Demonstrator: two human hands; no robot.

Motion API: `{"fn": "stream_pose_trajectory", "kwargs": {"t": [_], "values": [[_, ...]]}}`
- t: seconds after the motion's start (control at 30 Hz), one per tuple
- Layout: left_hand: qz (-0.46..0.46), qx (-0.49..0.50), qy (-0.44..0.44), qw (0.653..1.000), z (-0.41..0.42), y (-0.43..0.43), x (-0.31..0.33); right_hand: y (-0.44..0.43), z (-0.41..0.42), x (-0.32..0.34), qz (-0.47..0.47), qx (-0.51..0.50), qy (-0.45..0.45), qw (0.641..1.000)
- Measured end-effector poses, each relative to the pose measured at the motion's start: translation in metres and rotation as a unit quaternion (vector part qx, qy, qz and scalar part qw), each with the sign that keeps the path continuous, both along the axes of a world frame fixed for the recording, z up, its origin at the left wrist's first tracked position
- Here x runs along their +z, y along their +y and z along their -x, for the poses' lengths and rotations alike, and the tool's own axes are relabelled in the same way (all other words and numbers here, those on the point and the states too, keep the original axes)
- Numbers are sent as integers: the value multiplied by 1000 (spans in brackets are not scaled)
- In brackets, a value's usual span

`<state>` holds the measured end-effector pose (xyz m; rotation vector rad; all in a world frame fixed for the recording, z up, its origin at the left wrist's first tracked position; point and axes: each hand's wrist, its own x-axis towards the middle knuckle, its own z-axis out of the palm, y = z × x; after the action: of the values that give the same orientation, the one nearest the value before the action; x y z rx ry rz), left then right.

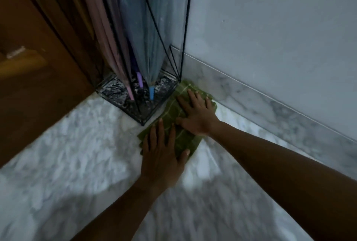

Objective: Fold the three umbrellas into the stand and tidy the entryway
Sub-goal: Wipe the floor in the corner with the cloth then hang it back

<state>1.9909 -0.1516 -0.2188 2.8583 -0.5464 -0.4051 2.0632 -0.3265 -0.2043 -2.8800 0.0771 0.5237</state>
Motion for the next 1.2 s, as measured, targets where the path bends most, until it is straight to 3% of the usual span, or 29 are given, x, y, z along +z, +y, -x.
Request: {"fn": "stream_pose_trajectory", "kwargs": {"t": [0.23, 0.43, 0.6, 0.77, 0.97, 1.2], "values": [[-11, -42, -21, 999, 16, 27, -8, 5, 11, -2, -4, 45, 13, 999], [-60, -59, -27, 996, 54, 54, -7, 23, 45, 2, -25, 155, 20, 987], [-44, -140, -34, 989, 86, 89, -5, 35, 83, 4, -17, 224, 31, 974], [-28, -166, -9, 986, 70, 74, 4, 0, 97, 9, 5, 137, 21, 990], [-108, -238, 48, 964, 35, -13, 28, -75, 123, 15, 13, -38, 60, 997], [-52, -335, 23, 941, 79, -58, 23, -122, 208, 28, 39, -98, 80, 991]]}}
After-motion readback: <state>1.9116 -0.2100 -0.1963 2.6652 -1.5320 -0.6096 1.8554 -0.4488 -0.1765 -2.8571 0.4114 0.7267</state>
